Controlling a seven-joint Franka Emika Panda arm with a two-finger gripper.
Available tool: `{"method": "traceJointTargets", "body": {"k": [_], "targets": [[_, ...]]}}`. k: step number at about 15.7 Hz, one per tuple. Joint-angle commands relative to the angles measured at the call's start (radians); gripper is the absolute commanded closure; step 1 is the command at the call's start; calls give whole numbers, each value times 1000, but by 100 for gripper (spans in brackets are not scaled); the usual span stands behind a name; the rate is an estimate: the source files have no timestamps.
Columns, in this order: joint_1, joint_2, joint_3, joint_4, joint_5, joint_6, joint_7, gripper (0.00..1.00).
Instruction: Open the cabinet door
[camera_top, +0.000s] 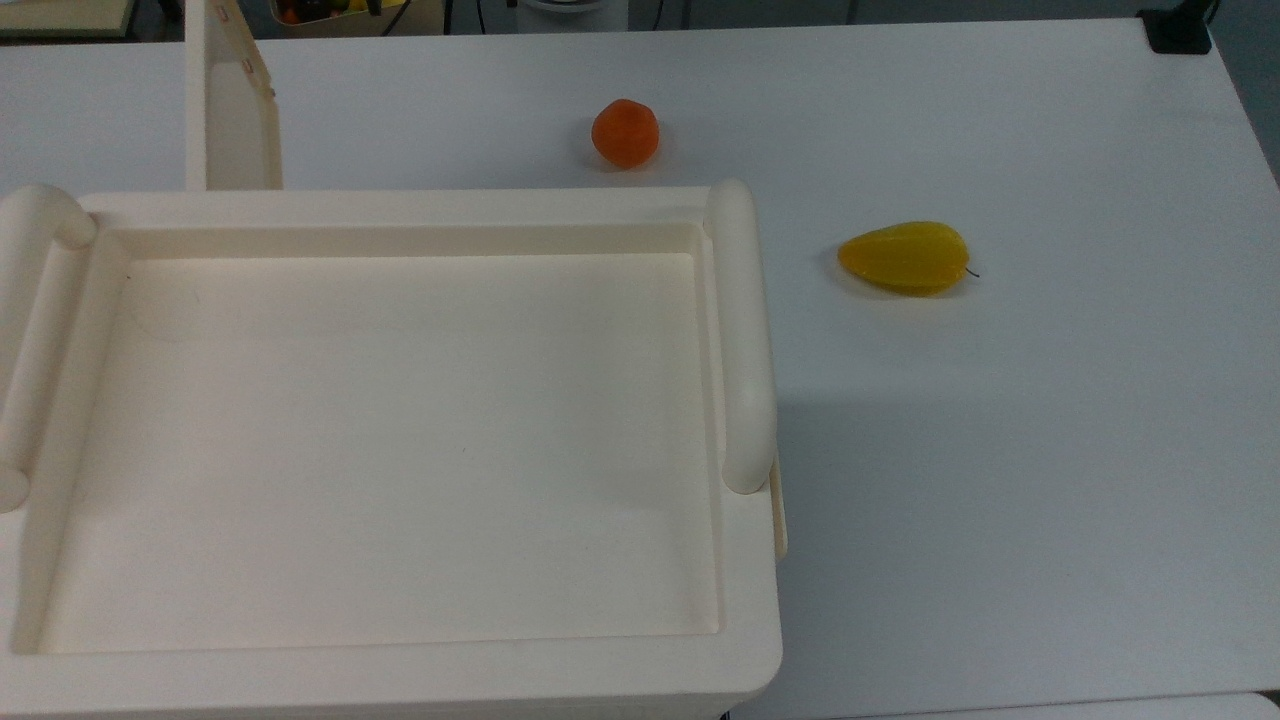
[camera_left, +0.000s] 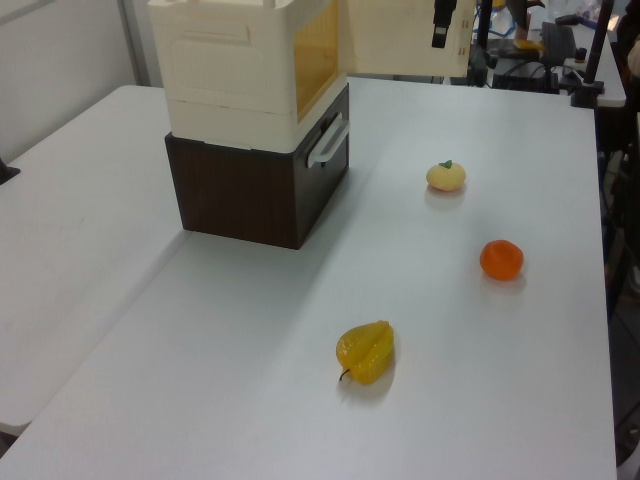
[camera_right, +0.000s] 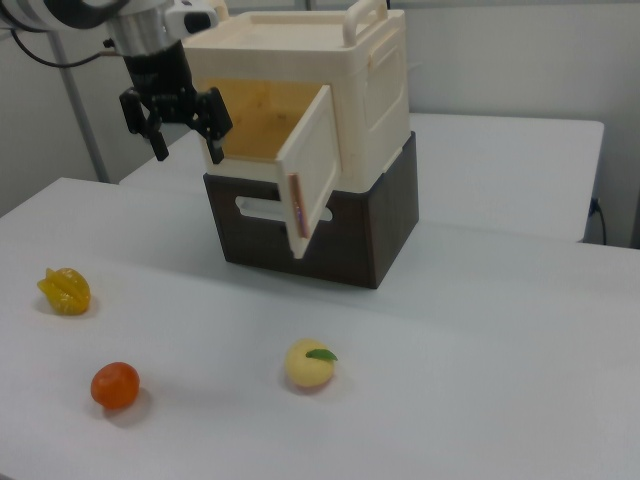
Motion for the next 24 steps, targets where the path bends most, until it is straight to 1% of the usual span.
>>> {"method": "traceJointTargets", "body": {"k": [1,6,8,19,20,23,24], "targets": [[14,-59,-6,-120,20,2,95,0],[25,-110,-2,-266,0,49,99,0],[22,-135,3,-300,-15,57,99,0],[5,-121,8,-297,-15,60,109,0],[-12,-122,21,-297,-15,59,111,0],[-95,-124,108,-297,-17,62,113,0],[-118,-124,130,-297,-17,62,113,0]]}}
